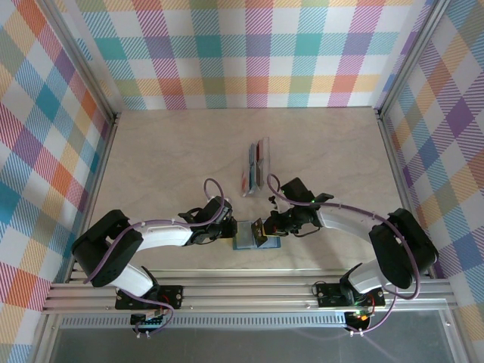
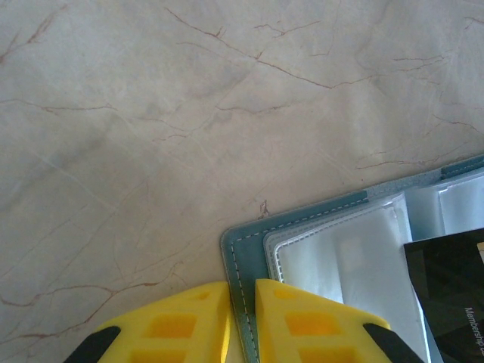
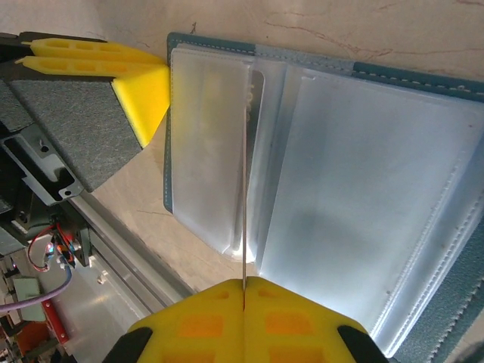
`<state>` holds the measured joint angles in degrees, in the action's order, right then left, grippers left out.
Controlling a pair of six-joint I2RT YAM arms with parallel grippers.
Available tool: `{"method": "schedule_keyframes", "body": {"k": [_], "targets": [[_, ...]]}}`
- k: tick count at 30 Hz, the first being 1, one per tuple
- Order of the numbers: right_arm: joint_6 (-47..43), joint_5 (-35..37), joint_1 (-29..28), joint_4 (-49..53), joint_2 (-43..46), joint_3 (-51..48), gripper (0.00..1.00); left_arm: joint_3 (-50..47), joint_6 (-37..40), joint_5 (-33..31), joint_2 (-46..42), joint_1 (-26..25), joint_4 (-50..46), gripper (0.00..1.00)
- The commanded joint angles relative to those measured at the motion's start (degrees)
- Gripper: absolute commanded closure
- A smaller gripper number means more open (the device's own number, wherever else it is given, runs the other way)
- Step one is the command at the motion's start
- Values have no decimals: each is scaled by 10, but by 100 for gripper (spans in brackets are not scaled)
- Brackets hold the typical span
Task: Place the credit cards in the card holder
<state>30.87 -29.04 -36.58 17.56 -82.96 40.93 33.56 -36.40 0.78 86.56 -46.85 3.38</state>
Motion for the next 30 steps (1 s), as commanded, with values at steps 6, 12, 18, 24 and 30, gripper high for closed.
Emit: {"method": "schedule_keyframes", "body": {"k": [6,12,18,24,30], "targets": [[-1,0,-1,1,1,-18,100,-10,2,17,26,-10,3,82],[10,-18,-1,-33,-14,-29,100,-10,2,19,29,-10,6,82],[15,-2,-1,-36,-26,-15,100,-13,1,18,26,-10,6,82],[34,6,-2,-53,-44,-8,100,-17,-1,18,30,-11,11,82],[53,27,-5,-69,-55,-6,100,-25,-4,17,33,-11,16,82]]}}
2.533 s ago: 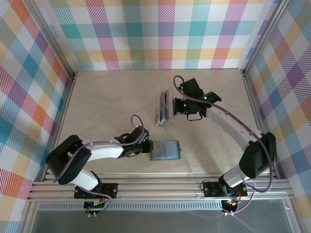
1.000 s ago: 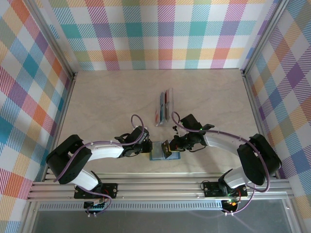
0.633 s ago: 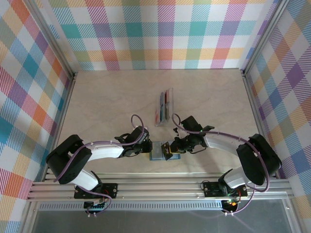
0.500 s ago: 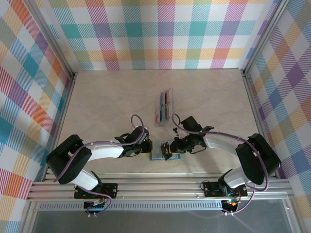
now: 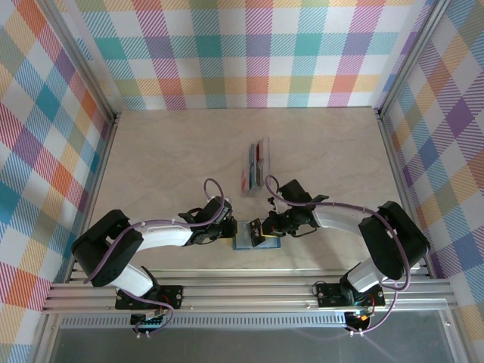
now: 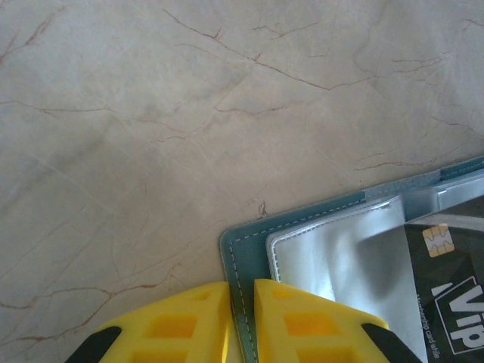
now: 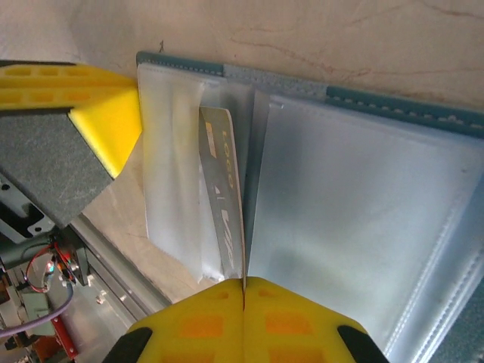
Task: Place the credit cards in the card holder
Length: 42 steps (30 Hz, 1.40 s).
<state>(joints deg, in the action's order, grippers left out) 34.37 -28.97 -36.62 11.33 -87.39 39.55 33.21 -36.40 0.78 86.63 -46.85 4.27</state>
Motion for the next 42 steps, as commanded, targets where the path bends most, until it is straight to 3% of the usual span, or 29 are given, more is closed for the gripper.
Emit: {"method": "schedule_keyframes", "body": {"k": [1,26,42], "targets": [[21,31,-5,-7,-11,7,100,-24,-5,16,32,-12,7,82],[97,61,-77,-64,-34,12,100,-45,-11,-6,31,-28,16,82],[91,167,-131,-52,-53,34,98,-50,-30,-14,38,-41,15,84]]}}
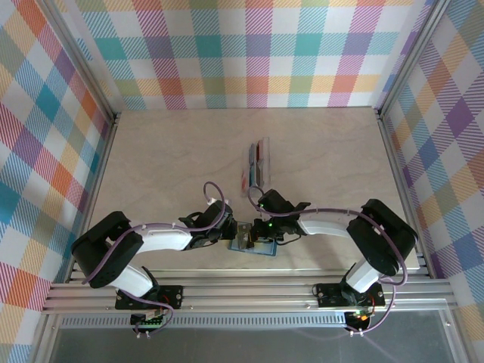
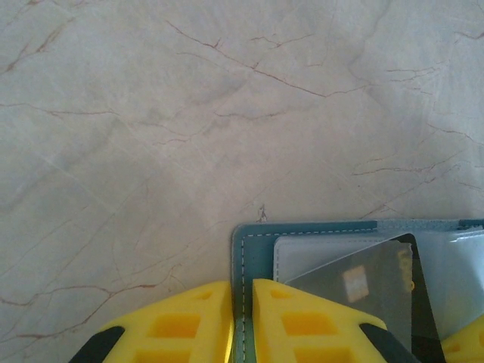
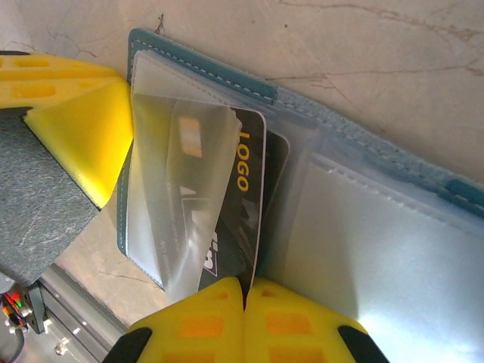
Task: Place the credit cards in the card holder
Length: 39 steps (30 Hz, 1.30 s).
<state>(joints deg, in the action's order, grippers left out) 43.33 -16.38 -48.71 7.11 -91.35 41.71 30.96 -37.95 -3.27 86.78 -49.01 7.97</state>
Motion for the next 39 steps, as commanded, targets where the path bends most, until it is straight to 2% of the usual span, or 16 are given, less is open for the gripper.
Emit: {"method": "schedule_keyframes", "body": {"k": [1,5,23,39], "targets": [[3,47,-10,-3,-12,14,100,-30,-18,23,30,-19,-26,84],[0,60,-9,14,-15,24,100,-37,-25,10,7,-19,-40,86],[-72,24,29,55,-53,107,100,-37,-46,-32,-46,-19,-90,88],[-57,-15,40,35,-48,79,100,-27,-39,-22,-24,-19,-84,89]]}}
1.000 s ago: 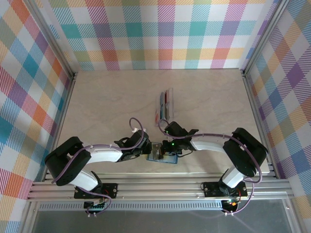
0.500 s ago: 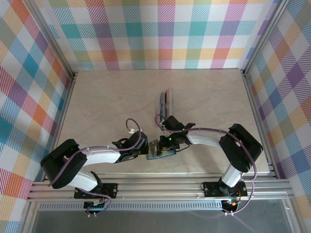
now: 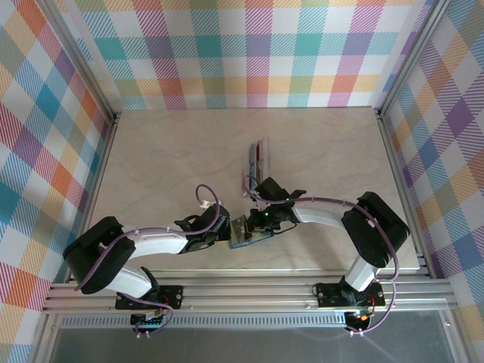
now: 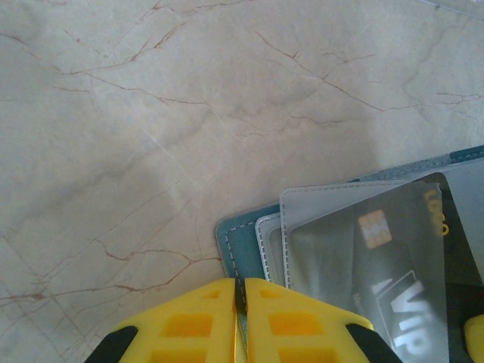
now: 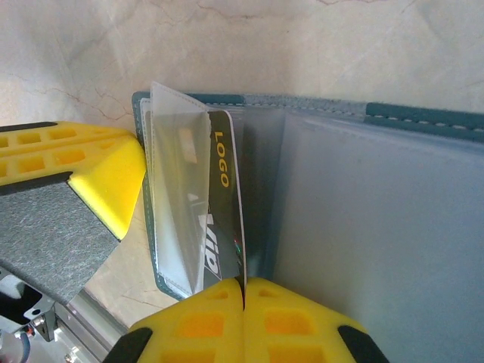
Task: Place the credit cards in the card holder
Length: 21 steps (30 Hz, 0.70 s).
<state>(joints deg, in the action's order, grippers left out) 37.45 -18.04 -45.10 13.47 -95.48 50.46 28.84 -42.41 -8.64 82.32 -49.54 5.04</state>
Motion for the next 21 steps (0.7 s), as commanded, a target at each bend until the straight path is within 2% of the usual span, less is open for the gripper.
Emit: {"method": "schedule_keyframes", "body": {"k": [1,5,21], "targets": [[0,-4,4,-29,-5,-11,100,-2,9,35,18,-14,-56,89],[-16,-34,4,-22,-3,-14,100,16,20,59,18,-9,-60,89],[-44,-74,21,34,-1,-13,100,33,28,53,38,-9,-62,89]]}}
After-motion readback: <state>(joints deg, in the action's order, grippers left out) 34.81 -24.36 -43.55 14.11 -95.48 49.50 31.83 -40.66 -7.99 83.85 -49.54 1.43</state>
